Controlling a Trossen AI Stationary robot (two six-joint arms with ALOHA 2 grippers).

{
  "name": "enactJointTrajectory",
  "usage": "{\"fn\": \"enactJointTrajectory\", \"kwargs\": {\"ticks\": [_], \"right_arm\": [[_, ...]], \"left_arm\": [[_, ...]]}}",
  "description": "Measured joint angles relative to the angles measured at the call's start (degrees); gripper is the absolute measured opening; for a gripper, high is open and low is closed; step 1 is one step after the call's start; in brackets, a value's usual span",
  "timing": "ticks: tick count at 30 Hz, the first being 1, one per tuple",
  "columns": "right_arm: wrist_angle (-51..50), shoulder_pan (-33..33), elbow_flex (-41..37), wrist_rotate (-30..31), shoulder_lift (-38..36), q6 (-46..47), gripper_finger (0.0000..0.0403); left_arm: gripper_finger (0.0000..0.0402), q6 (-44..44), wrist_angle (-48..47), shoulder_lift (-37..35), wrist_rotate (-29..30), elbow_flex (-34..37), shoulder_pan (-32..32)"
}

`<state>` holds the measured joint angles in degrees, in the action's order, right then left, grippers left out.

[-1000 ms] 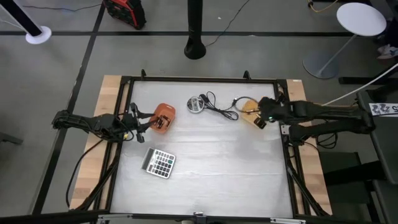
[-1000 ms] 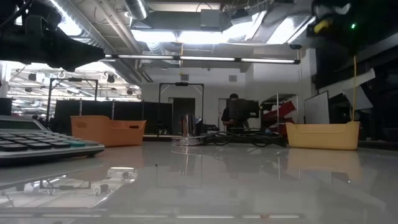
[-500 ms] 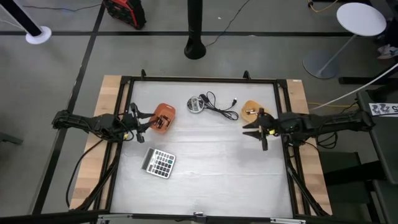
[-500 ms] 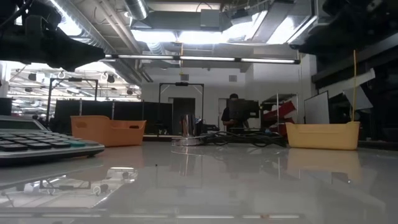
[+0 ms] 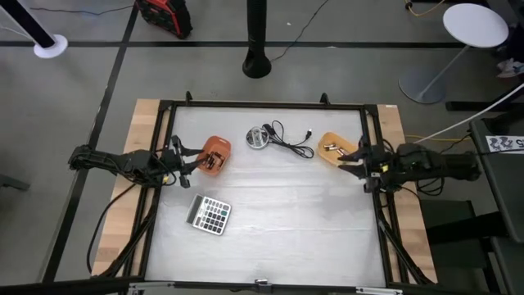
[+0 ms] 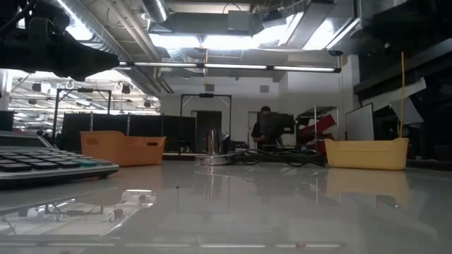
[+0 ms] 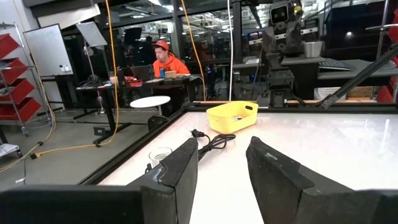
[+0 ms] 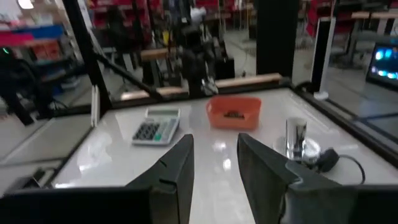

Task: Sort batteries
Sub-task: Return to Home Position

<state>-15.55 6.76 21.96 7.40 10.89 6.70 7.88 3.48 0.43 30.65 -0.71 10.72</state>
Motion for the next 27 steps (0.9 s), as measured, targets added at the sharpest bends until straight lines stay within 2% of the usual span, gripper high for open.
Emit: {"fn": "enactJointTrajectory", "kwargs": {"ticks": [7, 17, 23, 27], "right_arm": [[3.26, 0.0, -5.67, -3.29, -3.5, -0.07, 0.012], [24.36, 0.0, -19.13, -6.06, -3.62, -1.27, 0.012], [24.48, 0.0, -20.58, -11.39, -3.62, -1.71, 0.012], [22.52, 0.0, -21.07, -14.54, -3.62, -5.85, 0.012]], "left_arm": [[0.013, 0.0, 0.0, 0.0, 0.0, 0.0, 0.0], [0.013, 0.0, -0.01, 0.0, 0.0, 0.0, 0.0], [0.013, 0.0, 0.0, 0.0, 0.0, 0.0, 0.0], [0.013, 0.0, -0.01, 0.0, 0.0, 0.0, 0.0]]}}
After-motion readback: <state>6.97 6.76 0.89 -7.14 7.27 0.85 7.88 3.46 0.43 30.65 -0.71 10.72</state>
